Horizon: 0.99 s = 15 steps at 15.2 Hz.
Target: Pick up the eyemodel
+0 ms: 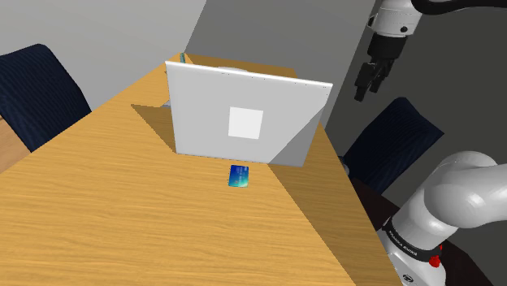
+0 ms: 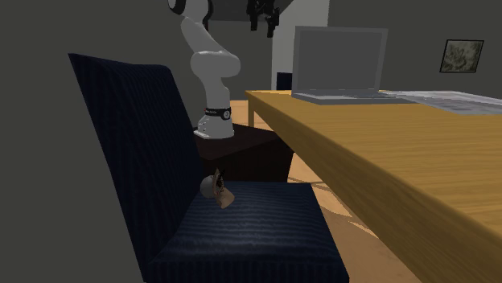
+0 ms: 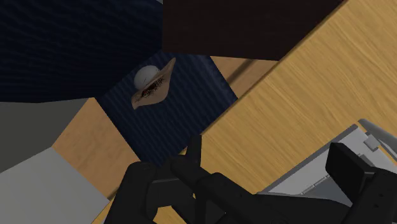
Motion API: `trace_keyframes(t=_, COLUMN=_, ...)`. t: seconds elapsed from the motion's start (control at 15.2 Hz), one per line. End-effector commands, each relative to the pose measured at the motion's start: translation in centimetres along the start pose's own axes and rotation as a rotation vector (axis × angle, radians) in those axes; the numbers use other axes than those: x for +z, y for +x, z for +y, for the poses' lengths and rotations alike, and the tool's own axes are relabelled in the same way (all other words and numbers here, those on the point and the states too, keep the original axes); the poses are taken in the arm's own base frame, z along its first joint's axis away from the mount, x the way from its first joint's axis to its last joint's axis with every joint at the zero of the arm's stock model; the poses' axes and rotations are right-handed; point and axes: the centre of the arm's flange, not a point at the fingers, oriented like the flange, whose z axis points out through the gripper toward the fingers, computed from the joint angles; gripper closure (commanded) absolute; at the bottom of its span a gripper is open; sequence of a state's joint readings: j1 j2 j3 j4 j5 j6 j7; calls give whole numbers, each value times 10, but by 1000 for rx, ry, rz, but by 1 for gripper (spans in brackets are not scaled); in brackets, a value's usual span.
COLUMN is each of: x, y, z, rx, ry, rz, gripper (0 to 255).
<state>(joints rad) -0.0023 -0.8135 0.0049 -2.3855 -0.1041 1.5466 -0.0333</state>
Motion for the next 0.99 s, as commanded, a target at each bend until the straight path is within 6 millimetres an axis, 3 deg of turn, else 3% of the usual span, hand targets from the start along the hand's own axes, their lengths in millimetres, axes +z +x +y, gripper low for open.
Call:
trace_keyframes(t=0.0, x=0, y=0, z=0, rx=0, ry=0, rz=0, gripper=0)
trace_keyframes(t=0.92, x=165, y=30, z=79, rx=219, ry=6, rz=-10, gripper=0)
